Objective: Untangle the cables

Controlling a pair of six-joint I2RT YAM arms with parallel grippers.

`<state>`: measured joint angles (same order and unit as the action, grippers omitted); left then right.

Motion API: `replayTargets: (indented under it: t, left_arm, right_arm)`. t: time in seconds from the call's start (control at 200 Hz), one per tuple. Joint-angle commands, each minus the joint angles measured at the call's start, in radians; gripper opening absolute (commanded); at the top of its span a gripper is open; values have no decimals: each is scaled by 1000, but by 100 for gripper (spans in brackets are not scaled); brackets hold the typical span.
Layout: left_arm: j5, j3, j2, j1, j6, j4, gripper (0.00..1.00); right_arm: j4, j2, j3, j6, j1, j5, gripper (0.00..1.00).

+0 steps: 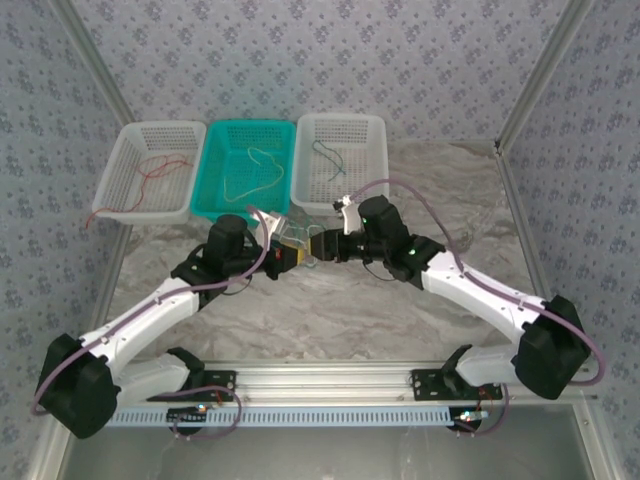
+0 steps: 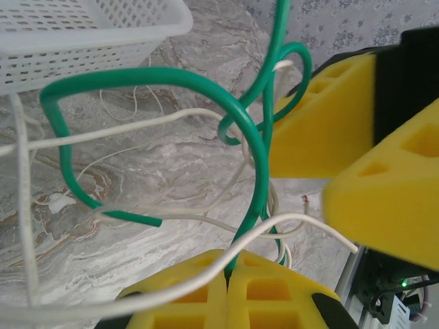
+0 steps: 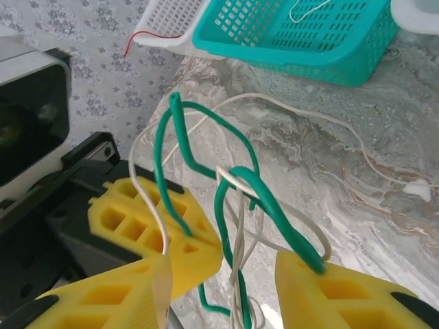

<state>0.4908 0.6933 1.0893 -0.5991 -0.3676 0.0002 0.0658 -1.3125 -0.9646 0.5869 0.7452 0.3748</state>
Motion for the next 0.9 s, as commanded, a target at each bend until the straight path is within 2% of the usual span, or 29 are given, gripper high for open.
replayTargets:
  t: [0.0, 0.13, 0.22, 0.305, 0.365, 0.49, 0.55, 0.635, 0.71, 0.775, 0.849, 0.894]
  left_arm:
    - [24, 31, -12, -11, 3, 27, 0]
    - [25, 39, -18, -14, -2, 30, 0]
    - [20, 45, -24, -15, -4, 21, 0]
    - [-10, 46, -42, -15, -4, -1, 0]
    - [-95, 50, -70, -14, -7, -58, 0]
    - [-416, 50, -155, 28, -83, -239, 0]
    - [-485, 12, -214, 81, -164, -260, 0]
    - [-490, -78, -296, 150, -315, -209, 0]
    - [-430, -147, -328, 157, -379, -96, 0]
    - [-374, -174, -323, 144, -401, -8, 0]
    - [-333, -170, -295, 123, -357, 38, 0]
    - [-298, -148, -273, 122, -335, 30, 4]
  right_arm:
    - [-52, -37, -21, 12, 11, -13, 51]
    - [-42, -87, -40, -17, 23, -123, 43]
    - [-7, -115, -55, -19, 23, -239, 24]
    - [21, -108, -42, 27, -2, -339, 0]
    - [3, -80, 7, 89, -41, -356, 0]
    - [-36, 12, 147, 283, -167, -328, 0]
    - [-55, 59, 220, 392, -224, -306, 0]
    - [-56, 118, 303, 559, -249, -318, 0]
    - [-96, 139, 339, 622, -231, -309, 0]
    - [-119, 139, 331, 601, -203, -292, 0]
    - [-89, 140, 287, 511, -171, -296, 0]
    - [-56, 143, 266, 461, -157, -299, 0]
